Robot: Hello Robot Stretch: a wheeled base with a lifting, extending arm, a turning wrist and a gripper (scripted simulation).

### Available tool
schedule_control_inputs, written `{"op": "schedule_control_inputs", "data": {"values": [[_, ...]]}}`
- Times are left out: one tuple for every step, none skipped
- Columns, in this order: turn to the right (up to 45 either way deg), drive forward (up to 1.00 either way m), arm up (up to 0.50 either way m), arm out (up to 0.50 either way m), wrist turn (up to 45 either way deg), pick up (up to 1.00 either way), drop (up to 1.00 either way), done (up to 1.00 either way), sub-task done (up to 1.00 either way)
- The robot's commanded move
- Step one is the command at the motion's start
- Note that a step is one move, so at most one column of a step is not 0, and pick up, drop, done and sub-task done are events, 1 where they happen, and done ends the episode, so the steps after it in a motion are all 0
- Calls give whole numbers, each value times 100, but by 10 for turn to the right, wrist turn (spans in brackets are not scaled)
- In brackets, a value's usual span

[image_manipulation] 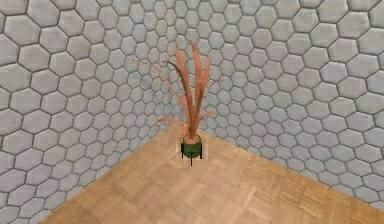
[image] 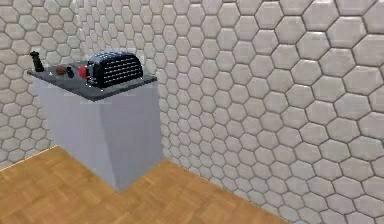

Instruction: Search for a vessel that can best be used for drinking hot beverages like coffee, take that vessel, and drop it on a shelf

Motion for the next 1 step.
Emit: {"op": "schedule_control_inputs", "data": {"values": [[0, 50, 0, 0, 0, 0, 0, 0, 0]]}}
